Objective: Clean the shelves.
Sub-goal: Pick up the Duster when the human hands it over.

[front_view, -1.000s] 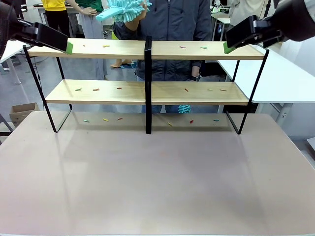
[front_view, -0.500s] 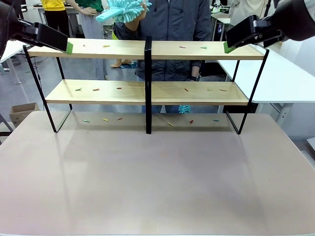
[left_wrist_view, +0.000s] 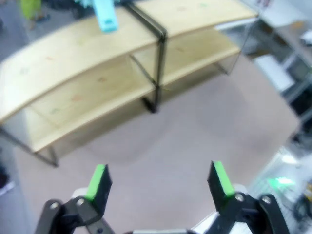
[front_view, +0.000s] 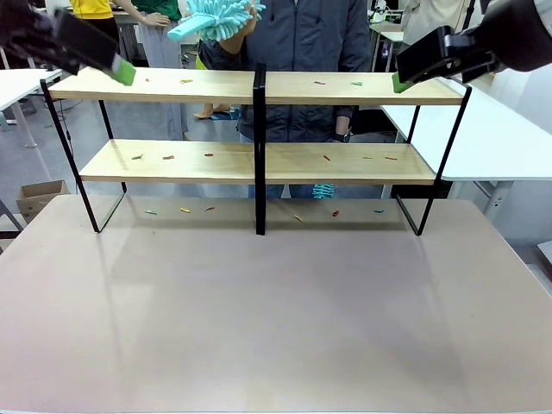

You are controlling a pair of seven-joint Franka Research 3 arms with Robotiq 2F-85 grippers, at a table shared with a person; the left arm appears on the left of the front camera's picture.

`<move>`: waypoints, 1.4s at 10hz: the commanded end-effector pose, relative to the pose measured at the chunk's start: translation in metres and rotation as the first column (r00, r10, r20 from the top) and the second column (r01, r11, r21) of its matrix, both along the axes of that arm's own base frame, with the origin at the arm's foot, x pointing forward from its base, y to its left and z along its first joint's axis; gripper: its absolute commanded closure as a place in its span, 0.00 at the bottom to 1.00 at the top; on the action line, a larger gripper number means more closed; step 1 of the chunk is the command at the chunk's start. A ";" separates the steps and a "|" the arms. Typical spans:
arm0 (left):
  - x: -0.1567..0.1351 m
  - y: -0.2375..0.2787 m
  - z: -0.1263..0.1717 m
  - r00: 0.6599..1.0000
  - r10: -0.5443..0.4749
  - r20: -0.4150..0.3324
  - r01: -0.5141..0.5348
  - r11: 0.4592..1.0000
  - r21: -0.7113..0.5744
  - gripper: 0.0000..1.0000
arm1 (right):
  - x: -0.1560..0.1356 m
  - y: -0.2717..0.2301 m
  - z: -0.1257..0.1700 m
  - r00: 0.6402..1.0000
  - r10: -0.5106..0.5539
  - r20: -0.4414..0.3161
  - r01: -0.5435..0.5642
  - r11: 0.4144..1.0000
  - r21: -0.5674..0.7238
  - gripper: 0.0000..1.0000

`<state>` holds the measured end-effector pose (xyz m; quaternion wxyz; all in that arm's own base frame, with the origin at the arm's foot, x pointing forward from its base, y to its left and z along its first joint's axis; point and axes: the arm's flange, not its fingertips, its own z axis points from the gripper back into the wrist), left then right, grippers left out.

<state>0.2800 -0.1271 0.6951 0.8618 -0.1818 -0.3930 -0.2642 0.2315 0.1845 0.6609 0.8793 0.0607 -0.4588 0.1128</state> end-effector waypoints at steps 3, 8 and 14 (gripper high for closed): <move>0.028 0.031 0.017 0.992 -0.110 -0.056 0.104 0.989 -0.110 0.00 | 0.000 0.000 0.000 1.000 0.002 -0.001 -0.002 1.000 0.007 0.00; 0.122 0.066 0.038 0.863 -0.322 -0.390 0.160 0.905 -0.393 0.00 | 0.000 0.000 0.000 1.000 0.002 -0.001 -0.002 1.000 0.007 0.00; 0.290 0.041 -0.022 0.781 -0.364 -0.507 -0.075 0.752 -0.655 0.00 | 0.000 0.000 0.000 1.000 0.002 -0.001 -0.002 1.000 0.007 0.00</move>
